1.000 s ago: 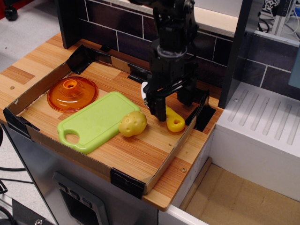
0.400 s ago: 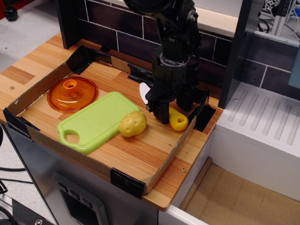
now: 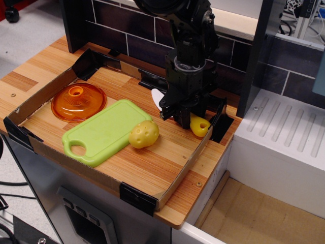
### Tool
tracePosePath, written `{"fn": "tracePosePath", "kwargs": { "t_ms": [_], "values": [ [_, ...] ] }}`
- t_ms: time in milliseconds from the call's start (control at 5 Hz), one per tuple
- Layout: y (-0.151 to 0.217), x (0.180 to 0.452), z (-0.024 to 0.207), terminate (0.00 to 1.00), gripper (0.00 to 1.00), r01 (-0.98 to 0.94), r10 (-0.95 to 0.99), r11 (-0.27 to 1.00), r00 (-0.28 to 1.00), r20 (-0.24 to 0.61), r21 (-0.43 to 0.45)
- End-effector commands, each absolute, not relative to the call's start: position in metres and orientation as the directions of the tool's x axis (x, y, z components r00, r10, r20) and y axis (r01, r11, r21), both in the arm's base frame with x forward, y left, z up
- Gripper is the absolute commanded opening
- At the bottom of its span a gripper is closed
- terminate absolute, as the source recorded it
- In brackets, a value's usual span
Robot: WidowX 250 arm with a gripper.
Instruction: Put knife on cutting board
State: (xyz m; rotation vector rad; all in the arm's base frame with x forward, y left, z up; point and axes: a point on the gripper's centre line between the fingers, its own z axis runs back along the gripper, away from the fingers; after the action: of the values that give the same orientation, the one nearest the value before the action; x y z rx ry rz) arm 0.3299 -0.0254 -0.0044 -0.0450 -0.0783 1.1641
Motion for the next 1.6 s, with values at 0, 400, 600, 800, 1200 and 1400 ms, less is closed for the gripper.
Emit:
{"fn": "tracePosePath", "kwargs": {
  "t_ms": [0,400,600,800,1200,1400],
  "values": [
    [0.007,0.35,0.038,0.0,0.0,-0.928,0.944,0.329,0.327,0.037,-0.175],
    [0.034,0.349,0.099,0.0,0.0,-0.93,0.953,0.26,0.29,-0.084,-0.259],
    [0.05,0.336,0.125,0.0,0.0,-0.93,0.939,0.284,0.319,-0.129,-0.233],
    [0.065,0.31,0.118,0.0,0.0,-0.981,0.976,0.12,0.145,-0.162,-0.154],
    [0.084,0.287,0.115,0.0,0.0,-0.932,0.93,-0.36,-0.355,-0.093,-0.047],
    [0.087,0.286,0.103,0.0,0.0,-0.817,0.817,-0.576,-0.576,-0.006,-0.025]
  ]
}}
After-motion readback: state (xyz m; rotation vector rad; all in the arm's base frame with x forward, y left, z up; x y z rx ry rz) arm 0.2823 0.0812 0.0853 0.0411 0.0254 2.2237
